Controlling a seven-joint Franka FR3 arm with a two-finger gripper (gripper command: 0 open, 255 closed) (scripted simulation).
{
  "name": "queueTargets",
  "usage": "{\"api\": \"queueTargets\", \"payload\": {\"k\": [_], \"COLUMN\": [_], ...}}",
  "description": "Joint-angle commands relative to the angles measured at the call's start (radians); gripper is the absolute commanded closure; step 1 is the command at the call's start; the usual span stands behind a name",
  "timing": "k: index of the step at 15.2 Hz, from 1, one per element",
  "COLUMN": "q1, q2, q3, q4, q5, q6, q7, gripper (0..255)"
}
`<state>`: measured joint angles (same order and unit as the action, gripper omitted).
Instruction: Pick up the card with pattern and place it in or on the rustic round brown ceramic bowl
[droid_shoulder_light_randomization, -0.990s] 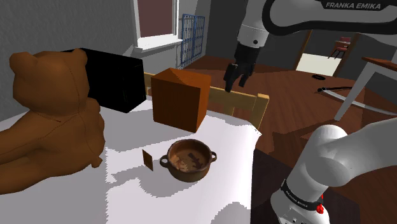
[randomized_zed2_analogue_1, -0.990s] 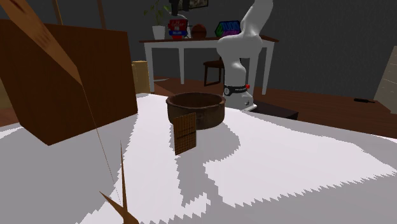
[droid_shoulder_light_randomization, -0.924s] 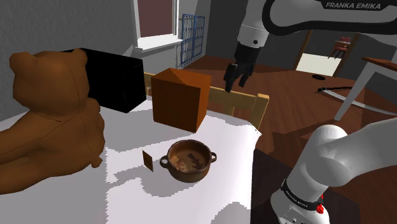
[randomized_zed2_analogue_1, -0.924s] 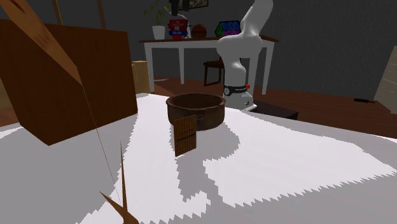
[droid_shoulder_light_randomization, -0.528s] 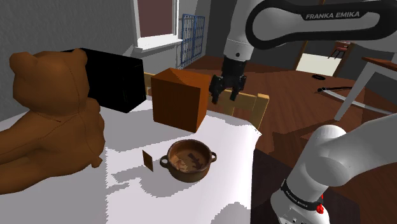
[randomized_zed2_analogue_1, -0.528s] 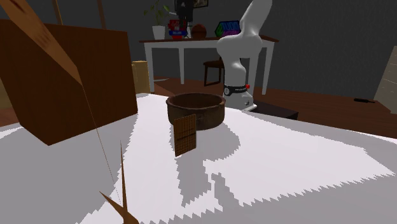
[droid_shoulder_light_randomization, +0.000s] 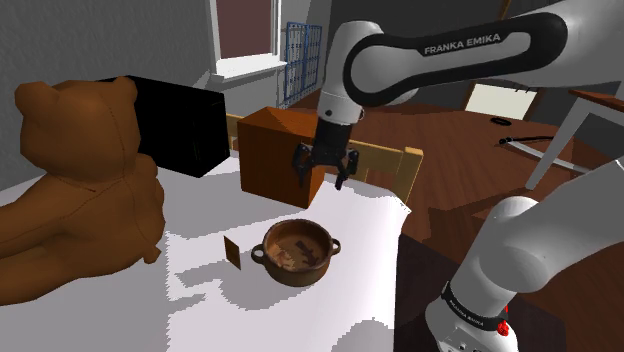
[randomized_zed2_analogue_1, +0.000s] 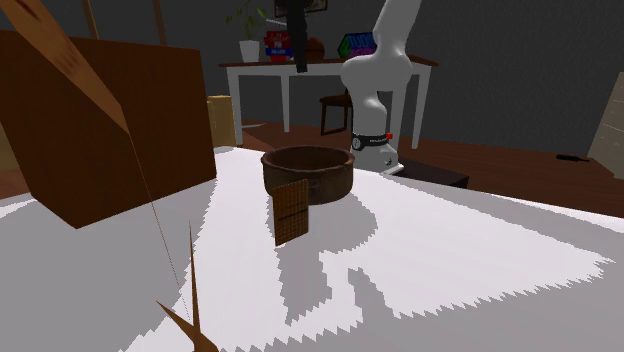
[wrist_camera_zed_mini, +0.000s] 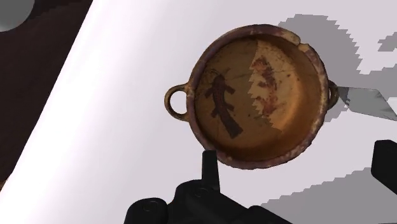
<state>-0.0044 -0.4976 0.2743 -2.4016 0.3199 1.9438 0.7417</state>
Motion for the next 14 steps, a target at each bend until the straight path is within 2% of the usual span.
{"api": "queueTargets", "payload": {"k": [1,7,14], "q1": [-0.004,-0.01,-0.001], "q2": [0.062,0.261,0.527], "q3": [0.032,0.11,0.163], "q4": [0.009,0.068,0.189], "q5": [0.042,0.139,0.203], "q6": [0.054,0.217,0.414], "q7": [0.089,0.327,0.585], "gripper": [0,0,0]}}
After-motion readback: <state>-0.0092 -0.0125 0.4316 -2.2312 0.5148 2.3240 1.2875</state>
